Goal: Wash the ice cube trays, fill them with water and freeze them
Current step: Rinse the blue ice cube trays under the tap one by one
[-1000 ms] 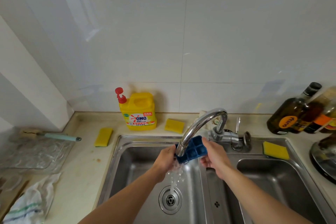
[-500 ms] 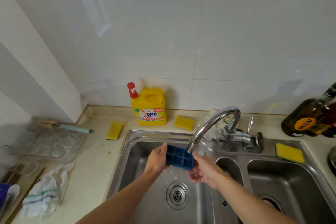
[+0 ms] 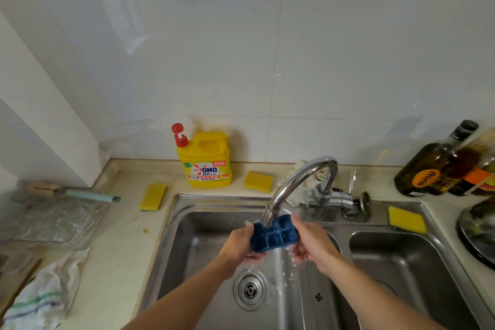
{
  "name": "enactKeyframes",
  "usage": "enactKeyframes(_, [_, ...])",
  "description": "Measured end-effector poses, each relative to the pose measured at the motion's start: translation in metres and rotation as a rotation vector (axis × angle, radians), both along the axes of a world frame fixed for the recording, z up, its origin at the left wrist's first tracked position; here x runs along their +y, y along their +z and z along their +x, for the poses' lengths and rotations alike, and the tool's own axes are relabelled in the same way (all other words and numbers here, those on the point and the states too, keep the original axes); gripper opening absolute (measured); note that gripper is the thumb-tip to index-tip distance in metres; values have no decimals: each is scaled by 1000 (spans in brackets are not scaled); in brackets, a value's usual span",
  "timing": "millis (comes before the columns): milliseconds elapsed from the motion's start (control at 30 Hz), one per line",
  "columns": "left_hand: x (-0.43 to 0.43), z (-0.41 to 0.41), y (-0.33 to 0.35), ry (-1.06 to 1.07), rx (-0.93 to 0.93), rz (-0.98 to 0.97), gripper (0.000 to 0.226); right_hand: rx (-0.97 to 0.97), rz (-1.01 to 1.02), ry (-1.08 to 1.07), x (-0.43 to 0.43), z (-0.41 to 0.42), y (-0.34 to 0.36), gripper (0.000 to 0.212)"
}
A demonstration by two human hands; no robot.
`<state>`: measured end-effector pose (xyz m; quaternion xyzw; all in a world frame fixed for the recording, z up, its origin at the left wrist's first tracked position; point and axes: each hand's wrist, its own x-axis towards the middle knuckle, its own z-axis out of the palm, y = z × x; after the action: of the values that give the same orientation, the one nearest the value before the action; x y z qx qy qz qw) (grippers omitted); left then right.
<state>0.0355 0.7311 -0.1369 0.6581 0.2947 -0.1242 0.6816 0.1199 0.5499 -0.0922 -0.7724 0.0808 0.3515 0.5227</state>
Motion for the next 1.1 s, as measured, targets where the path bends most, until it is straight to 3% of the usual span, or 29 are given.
enactKeyframes(100, [-10,10,2,-27,-41,11,50,33,30,-70,-13,4,-2,56])
enactKeyframes(267, [-10,16,18,-74,-172,254,49,335,198,-76,-28,7,-14,86])
enactKeyframes(400, [4,2,20,-173,-204,360,41,403,248,84,-26,4,-21,75])
enactKeyframes(533, [16,-21,3,-261,-140,347,38,251,146,154,-18,-13,-28,48])
enactKeyframes(633, [15,-33,-16,-310,-23,448,39,29,-74,227,-15,-32,-39,30])
enactKeyframes(833, [3,-38,-46,-349,133,543,30,-246,-244,274,-36,-52,-50,46])
enactKeyframes(933, [-11,-27,-48,-355,134,496,19,-361,-262,159,-57,-50,-34,49])
enactKeyframes(1100, [-44,-14,-46,-435,46,409,21,-504,-165,-74,-100,-41,18,50])
